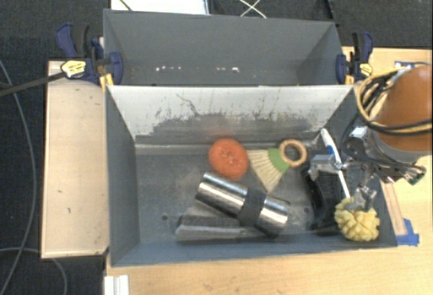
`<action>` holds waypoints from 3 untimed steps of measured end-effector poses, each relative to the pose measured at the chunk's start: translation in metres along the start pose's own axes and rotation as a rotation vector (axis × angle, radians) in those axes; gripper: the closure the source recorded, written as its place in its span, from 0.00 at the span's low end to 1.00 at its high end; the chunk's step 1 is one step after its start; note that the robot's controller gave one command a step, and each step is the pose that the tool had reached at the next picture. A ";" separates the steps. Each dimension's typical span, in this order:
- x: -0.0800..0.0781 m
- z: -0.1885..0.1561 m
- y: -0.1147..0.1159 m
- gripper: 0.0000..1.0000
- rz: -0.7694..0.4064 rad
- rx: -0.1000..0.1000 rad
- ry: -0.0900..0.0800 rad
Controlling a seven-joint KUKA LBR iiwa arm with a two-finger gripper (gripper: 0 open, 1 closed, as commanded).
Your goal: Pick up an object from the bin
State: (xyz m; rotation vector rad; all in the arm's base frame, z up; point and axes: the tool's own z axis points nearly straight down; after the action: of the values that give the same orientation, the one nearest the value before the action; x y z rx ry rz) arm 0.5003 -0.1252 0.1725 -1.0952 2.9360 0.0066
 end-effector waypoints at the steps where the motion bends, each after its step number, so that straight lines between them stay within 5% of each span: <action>1: -0.016 0.096 0.014 1.00 -0.031 -0.004 -0.013; 2: -0.016 0.096 0.014 1.00 -0.033 -0.004 -0.013; 3: -0.030 0.059 -0.016 1.00 -0.069 -0.002 -0.019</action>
Offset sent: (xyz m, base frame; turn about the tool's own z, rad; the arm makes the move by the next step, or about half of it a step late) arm 0.0000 0.0000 0.0000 0.0000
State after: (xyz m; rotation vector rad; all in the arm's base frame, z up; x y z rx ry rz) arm 0.5339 -0.1175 0.1136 -1.1890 2.8807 0.0185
